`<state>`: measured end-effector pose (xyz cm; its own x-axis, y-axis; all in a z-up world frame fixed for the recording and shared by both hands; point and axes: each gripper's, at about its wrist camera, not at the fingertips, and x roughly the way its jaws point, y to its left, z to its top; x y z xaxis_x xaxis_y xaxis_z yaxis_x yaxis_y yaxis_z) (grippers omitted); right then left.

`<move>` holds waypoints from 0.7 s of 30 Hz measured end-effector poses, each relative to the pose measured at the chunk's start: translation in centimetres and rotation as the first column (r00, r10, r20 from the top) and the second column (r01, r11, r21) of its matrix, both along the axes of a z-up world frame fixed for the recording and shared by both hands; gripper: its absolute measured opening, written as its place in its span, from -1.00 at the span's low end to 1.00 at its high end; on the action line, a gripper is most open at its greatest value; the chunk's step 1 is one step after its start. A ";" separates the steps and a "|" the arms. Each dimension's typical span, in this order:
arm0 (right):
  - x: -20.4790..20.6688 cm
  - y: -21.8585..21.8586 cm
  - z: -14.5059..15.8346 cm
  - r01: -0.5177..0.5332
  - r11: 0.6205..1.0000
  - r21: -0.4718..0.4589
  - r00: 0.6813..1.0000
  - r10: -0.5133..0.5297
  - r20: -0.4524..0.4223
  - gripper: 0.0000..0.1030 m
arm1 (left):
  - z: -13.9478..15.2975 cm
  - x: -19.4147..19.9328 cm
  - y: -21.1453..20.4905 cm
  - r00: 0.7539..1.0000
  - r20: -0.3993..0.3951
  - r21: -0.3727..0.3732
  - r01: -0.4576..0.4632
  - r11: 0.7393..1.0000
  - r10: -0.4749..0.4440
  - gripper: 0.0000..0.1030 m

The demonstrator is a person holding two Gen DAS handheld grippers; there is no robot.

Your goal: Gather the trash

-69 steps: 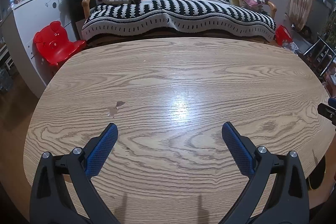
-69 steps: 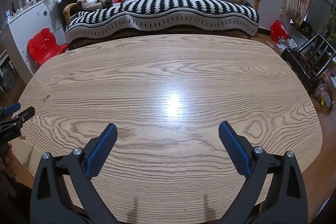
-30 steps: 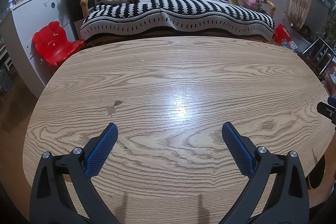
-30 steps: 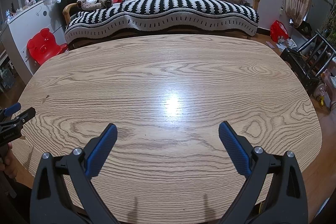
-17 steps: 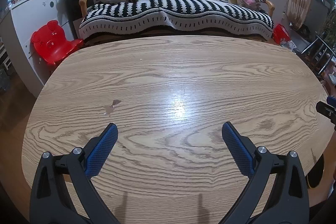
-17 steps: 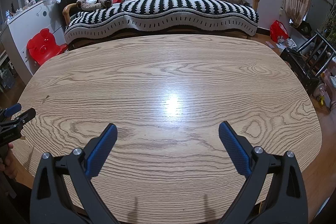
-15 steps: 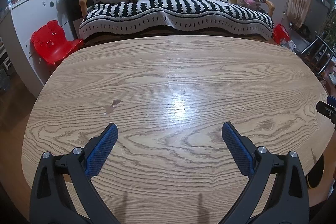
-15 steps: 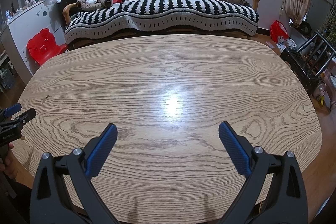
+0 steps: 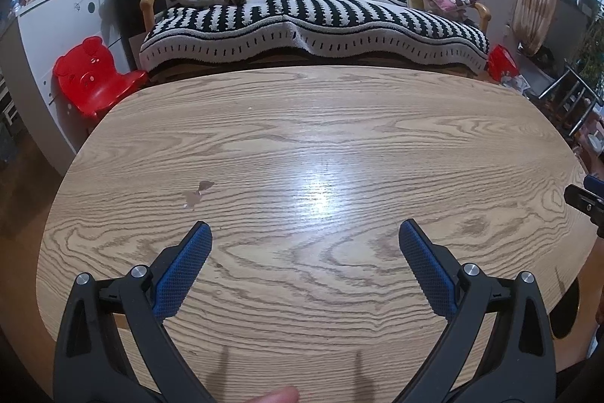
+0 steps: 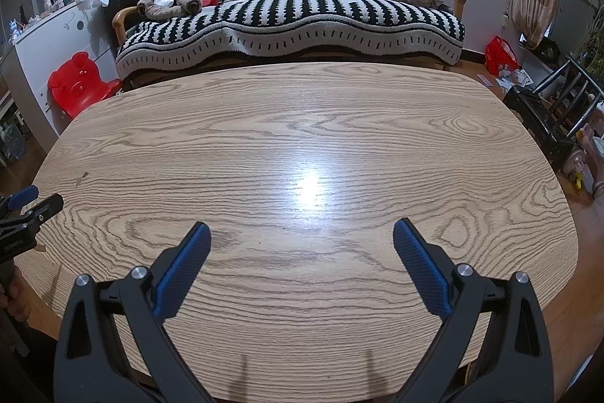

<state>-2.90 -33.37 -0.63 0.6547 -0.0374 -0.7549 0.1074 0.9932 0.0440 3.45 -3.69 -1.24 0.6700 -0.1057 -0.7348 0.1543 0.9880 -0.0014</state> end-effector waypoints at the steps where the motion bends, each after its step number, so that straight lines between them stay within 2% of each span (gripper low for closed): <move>1: 0.0 0.0 0.0 -0.001 1.000 0.000 1.000 0.001 0.000 0.82 | 0.0 0.0 0.0 1.000 -0.002 -0.001 -0.001 1.000 0.001 0.87; 21: 0.1 0.0 -0.1 0.002 1.000 -0.002 1.000 -0.002 0.000 0.82 | 0.5 0.0 0.0 1.000 0.003 0.002 0.008 1.000 -0.008 0.87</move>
<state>-2.85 -33.37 -0.76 0.6549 -0.0403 -0.7546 0.1091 0.9932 0.0417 3.45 -3.64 -0.73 0.6714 -0.1091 -0.7330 0.1618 0.9868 0.0013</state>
